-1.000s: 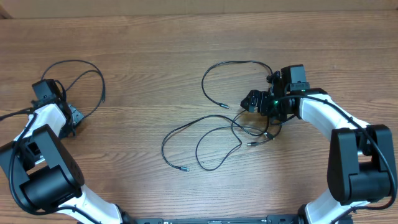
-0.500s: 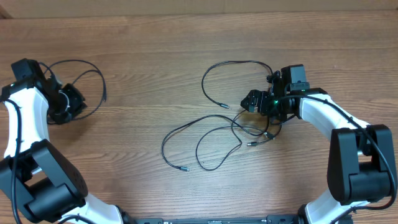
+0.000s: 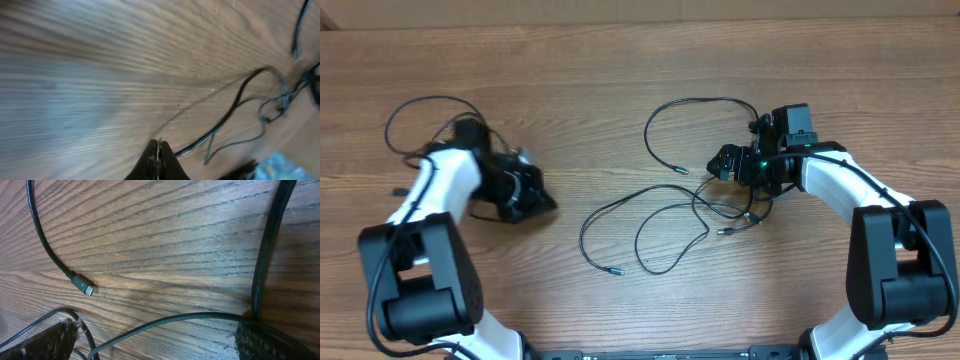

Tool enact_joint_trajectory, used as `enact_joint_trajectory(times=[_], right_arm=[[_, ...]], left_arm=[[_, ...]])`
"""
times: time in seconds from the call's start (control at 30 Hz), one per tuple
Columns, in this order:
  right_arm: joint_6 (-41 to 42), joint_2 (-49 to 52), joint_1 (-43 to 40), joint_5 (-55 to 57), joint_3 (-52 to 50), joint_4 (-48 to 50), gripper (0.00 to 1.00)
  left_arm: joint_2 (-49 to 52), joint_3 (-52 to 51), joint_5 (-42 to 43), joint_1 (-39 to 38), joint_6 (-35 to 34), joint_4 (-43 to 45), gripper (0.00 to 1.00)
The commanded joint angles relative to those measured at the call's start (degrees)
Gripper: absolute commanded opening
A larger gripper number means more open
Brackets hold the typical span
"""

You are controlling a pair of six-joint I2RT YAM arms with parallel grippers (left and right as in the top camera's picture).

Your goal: Untangle cables

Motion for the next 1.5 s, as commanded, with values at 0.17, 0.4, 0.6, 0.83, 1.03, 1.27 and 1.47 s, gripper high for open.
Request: enact_joint_trajectory(times=[0.17, 0.4, 0.6, 0.83, 1.03, 1.27, 1.47], right_arm=[[0.04, 0.35, 0.11, 0.83, -0.15, 0.17, 1.0], [0.04, 0.33, 0.11, 0.81, -0.15, 0.17, 1.0], [0.04, 0.33, 0.11, 0.81, -0.15, 0.17, 1.0], [0.07, 0.35, 0.11, 0.76, -0.15, 0.24, 1.0], [0.28, 0.35, 0.11, -1.77, -0.15, 2.21, 1.0], [-0.39, 0.31, -0.7, -26.05, 2.12, -4.22, 1.0], [-2.54, -1.44, -0.7, -26.05, 7.08, -10.56, 1.0]], left_arm=[[-0.22, -10.47, 1.38, -9.53, -2.54, 11.13, 0.05], [-0.2, -14.99, -4.66, -15.3, -8.79, 19.54, 0.05], [-0.2, -14.97, -4.83, -16.15, -8.76, 20.04, 0.23], [-0.2, -14.99, -5.05, -16.15, -8.83, 20.17, 0.17], [-0.17, -15.08, -5.31, -16.15, -8.83, 19.65, 0.04], [-0.17, -15.08, -5.46, -16.15, -8.83, 19.91, 0.08], [-0.2, -15.08, -6.05, -16.15, -8.79, 19.67, 0.09]])
